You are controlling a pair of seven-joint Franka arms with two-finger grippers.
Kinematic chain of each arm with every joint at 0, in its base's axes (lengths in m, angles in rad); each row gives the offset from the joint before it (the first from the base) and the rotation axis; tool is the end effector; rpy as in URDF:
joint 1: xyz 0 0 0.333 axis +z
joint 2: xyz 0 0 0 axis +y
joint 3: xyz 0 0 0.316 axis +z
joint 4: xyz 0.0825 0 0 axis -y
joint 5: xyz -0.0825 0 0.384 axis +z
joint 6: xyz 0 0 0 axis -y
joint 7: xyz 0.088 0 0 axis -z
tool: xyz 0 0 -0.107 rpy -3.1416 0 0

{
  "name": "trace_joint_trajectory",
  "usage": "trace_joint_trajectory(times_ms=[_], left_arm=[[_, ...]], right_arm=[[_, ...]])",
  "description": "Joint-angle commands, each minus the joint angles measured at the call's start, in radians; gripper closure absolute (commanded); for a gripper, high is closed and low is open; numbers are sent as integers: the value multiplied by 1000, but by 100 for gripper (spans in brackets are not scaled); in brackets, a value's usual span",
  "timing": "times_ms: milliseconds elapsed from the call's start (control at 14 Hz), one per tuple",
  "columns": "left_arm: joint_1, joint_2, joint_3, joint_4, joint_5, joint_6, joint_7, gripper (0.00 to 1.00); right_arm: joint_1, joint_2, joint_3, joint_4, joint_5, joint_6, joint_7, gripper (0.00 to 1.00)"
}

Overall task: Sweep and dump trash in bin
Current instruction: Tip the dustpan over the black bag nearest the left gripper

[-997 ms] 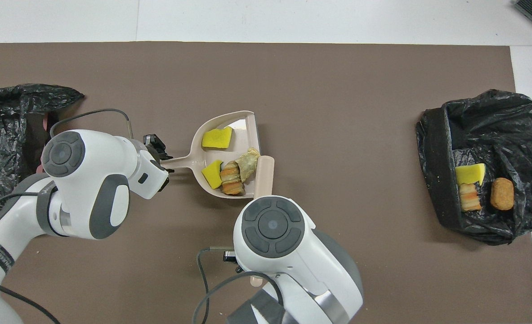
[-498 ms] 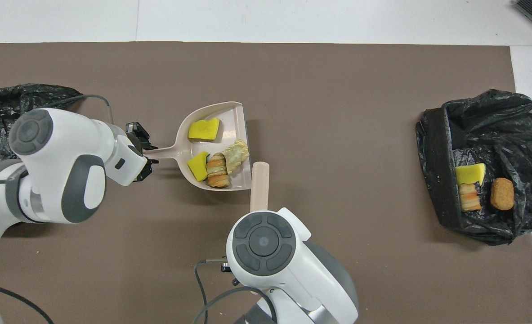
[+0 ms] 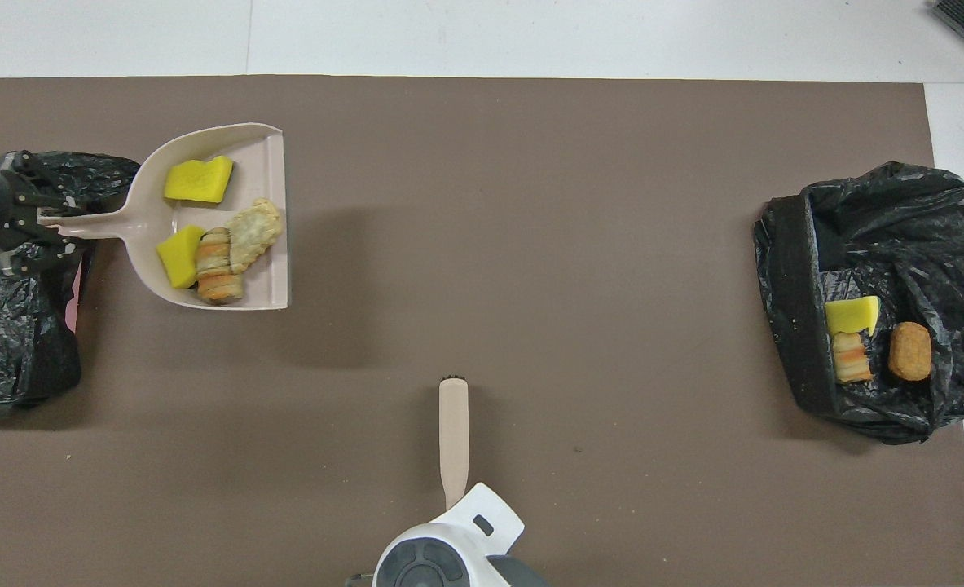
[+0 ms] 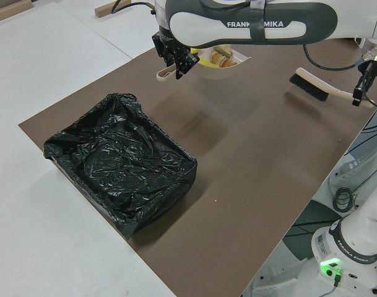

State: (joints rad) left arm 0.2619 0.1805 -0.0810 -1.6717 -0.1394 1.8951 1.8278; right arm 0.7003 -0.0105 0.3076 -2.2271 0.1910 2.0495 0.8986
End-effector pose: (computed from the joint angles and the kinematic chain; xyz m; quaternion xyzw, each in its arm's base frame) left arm 0.6134 0.1051 0.4997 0.6933 -0.7165 0.0738 0.0213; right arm 0.2607 0.4327 0.3650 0.9934 0.0033 -0.1127 0.0221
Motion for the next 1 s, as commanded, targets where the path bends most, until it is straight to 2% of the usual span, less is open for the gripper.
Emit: trace_joint_trajectory(times_ms=[0, 142, 285, 427, 570, 712, 854, 926], left_arm=[[127, 16, -11, 46, 17, -53, 132, 100], [216, 31, -11, 96, 24, -85, 214, 100], [285, 43, -11, 128, 64, -102, 215, 100], [351, 82, -10, 203, 98, -102, 217, 100], [362, 115, -13, 268, 209, -79, 218, 100], [341, 120, -14, 259, 341, 11, 214, 100], [301, 113, -14, 219, 458, 82, 179, 100], [296, 106, -14, 202, 495, 103, 141, 100]], right_arm=[[4, -11, -1, -46, 7, 53, 2, 100], [5, -6, -1, -46, 7, 55, -33, 100], [8, 15, -1, -49, 7, 57, -55, 100], [19, 20, -1, -46, 7, 57, -46, 100], [19, 29, -1, -46, 66, 66, -43, 100], [19, 35, -2, -46, 82, 81, -49, 100], [16, 37, -2, -46, 82, 81, -53, 82], [16, 37, -2, -46, 84, 81, -52, 80]])
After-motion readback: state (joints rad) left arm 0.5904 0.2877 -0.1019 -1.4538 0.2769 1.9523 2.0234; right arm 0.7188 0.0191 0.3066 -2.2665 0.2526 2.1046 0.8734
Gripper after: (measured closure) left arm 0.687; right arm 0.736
